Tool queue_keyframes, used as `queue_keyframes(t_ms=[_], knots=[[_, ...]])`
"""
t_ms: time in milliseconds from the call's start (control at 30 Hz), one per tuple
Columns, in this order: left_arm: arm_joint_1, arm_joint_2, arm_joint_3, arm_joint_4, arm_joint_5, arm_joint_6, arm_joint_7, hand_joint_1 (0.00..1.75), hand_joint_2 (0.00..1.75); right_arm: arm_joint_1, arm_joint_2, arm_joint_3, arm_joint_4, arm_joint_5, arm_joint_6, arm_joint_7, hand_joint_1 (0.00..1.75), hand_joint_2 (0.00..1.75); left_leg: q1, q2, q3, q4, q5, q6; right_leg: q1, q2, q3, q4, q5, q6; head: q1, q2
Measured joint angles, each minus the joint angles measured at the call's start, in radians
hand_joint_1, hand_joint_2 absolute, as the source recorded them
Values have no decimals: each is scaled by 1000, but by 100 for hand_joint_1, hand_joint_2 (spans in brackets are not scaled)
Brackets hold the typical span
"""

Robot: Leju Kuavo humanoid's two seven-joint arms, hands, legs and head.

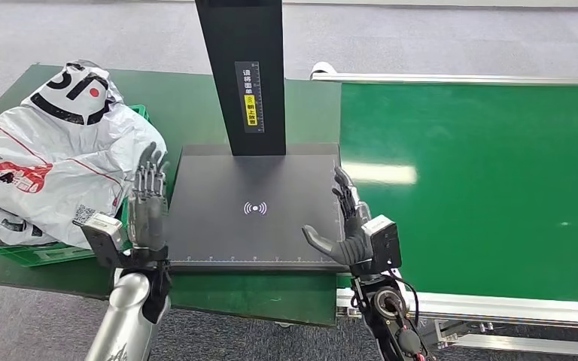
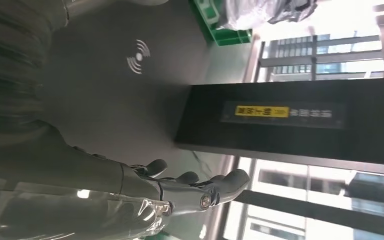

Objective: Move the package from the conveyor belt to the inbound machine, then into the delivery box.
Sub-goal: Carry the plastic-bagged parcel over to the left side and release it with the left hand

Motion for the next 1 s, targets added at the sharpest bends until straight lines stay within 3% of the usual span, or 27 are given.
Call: queue_keyframes(t_ms=[233, 600, 1000], knots=[[39, 12, -102, -5, 54, -79, 47, 0, 175, 0, 6, -3, 52, -24, 22, 46, 0, 175, 1, 0, 0, 0, 0, 0, 1, 0, -1, 0, 0, 0, 0, 0], [29, 17, -156, 83, 23, -127, 120, 0, 175, 2, 19, -19, 85, -9, -11, 123, 0, 175, 0, 0, 0, 0, 0, 0, 0, 0, -1, 0, 0, 0, 0, 0], [-13, 8, -190, 197, 2, -157, 143, 0, 175, 25, 24, -44, 92, 1, -34, 131, 0, 175, 0, 1, 0, 0, 0, 0, 0, 0, -2, 0, 0, 0, 0, 0]])
